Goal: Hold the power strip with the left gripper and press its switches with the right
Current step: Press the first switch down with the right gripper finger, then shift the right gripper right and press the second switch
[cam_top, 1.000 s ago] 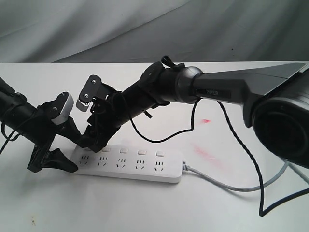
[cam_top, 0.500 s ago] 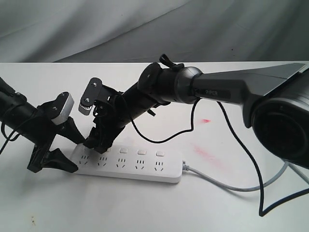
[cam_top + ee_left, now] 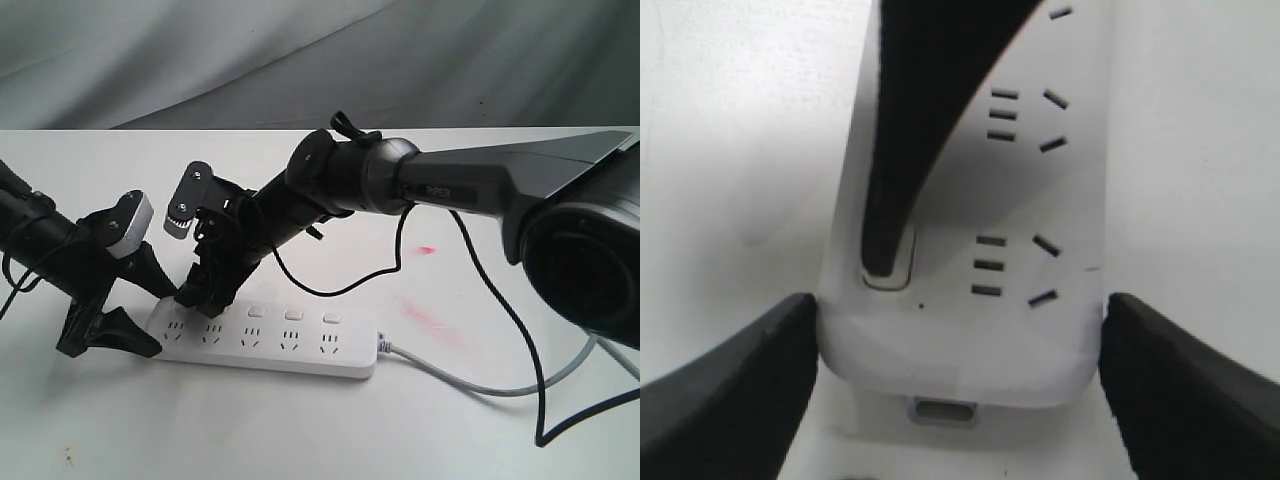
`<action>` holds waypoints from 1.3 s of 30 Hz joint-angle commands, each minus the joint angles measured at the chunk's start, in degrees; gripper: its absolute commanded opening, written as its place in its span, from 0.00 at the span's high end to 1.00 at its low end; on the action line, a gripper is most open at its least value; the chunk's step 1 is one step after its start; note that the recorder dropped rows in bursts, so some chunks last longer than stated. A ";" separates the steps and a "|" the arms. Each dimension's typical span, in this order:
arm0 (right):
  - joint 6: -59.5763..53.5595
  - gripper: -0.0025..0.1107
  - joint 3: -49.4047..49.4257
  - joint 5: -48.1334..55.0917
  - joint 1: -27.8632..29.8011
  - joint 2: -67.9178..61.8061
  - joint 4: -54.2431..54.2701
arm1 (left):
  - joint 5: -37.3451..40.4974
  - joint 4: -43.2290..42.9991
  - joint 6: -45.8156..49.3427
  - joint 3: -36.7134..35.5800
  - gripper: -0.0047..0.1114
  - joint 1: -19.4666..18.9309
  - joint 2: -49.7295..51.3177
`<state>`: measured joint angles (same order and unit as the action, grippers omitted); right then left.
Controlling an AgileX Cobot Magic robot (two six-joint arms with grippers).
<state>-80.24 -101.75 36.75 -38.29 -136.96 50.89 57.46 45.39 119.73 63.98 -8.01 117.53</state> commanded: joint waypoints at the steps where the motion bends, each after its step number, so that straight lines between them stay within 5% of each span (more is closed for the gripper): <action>1: 0.95 0.41 -0.04 1.13 0.04 -1.82 -1.05 | -0.75 0.67 0.23 0.33 0.96 0.24 0.10; 16: 2.72 0.41 -0.04 -1.07 -1.13 -3.64 -5.24 | -0.75 0.67 0.23 0.33 0.96 0.24 0.10; 28: 2.55 0.41 0.12 5.02 2.40 8.46 -4.16 | -0.75 0.67 0.23 0.33 0.96 0.24 0.10; 39: 2.05 0.41 8.19 -2.45 2.26 8.46 -4.89 | -0.75 0.67 0.23 0.33 0.96 0.24 0.10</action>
<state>-77.84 -94.94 36.21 -36.03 -128.67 46.12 57.36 45.39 119.62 63.98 -8.01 117.53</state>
